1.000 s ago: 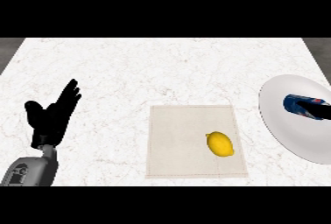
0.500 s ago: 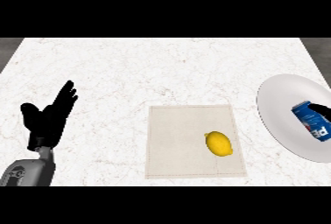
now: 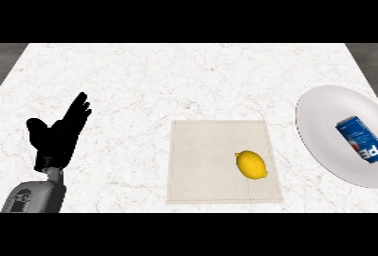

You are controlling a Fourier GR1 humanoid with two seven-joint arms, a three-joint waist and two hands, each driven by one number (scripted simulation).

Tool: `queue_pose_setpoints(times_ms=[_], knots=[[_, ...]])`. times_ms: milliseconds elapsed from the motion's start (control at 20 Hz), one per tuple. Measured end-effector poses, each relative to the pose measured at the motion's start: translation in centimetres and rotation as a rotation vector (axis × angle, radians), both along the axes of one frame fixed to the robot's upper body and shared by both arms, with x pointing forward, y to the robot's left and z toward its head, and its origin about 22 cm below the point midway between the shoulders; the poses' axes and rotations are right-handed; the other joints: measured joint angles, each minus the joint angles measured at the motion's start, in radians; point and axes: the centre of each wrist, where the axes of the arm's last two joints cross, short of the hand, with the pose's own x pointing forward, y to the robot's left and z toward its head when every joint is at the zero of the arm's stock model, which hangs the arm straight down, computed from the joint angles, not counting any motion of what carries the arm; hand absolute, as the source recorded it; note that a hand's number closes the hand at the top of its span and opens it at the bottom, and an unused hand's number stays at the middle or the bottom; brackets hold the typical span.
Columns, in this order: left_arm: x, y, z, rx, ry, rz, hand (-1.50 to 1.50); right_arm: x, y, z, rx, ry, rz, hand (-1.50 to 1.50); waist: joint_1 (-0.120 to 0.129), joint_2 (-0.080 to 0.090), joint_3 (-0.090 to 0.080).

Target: Pick the can from the placemat and place it in the plate

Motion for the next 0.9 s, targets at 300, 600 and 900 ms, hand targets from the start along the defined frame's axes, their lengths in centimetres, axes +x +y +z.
queue_pose_setpoints(times_ms=[300, 600, 900], knots=[[0.3, -0.8, 0.1, 0.000, -0.005, 0.003, 0.00, -2.7, -2.6, -1.0, -0.017, -0.006, -0.009, -1.50, 0.000, 0.000, 0.000], [0.5, -0.4, 0.2, 0.002, 0.000, 0.006, 0.00, -3.4, -4.8, -1.3, -0.038, 0.003, -0.031, -1.50, 0.002, 0.000, 0.000], [0.3, -0.3, 0.2, 0.004, -0.002, 0.002, 0.00, -6.0, -6.5, -2.3, -0.054, 0.048, -0.052, -1.50, 0.001, 0.000, 0.000]])
